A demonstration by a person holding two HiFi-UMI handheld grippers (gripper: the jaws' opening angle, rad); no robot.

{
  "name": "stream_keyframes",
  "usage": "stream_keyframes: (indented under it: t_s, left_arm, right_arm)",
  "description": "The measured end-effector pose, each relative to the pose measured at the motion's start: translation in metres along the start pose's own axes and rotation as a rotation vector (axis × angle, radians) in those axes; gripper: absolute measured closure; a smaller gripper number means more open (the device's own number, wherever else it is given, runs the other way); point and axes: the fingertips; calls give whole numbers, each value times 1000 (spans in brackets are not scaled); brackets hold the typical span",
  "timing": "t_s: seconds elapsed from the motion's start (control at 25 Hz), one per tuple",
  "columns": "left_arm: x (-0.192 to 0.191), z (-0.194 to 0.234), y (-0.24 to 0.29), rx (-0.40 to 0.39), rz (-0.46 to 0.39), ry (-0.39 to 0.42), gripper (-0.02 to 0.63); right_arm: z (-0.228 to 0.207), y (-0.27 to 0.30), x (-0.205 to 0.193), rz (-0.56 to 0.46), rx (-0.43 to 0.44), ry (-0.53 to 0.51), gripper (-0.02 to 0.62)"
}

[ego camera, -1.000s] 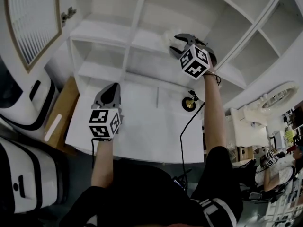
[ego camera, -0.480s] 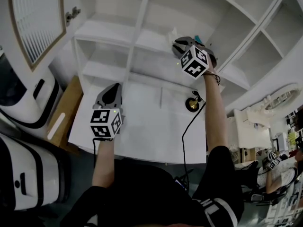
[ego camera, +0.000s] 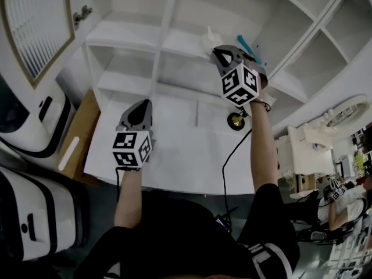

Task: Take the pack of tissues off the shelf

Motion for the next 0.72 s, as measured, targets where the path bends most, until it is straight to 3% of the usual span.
stream_keyframes:
  t_s: [0.16, 0.4, 0.56, 0.72]
  left_arm:
    - [-5, -9, 7, -22, 12, -3, 595]
    - [-10, -24, 12, -60, 22, -4, 595]
    - [-16, -33, 15, -77, 40, -5, 595]
    - [-21, -40, 16, -89, 53, -7, 595]
  right_arm:
    - [1, -25, 15, -107, -30, 98, 572]
    - [7, -72, 31, -311, -69, 373, 572]
    - [16, -100, 39, -449, -60, 531, 572]
    - [32, -114, 35, -507, -32, 697, 572]
Point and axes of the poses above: the fingertips, and each gripper's own axes: y forward along the fingers, z to its left, x out of its top, and after that the axes turned 12 degrees about y, right-handed
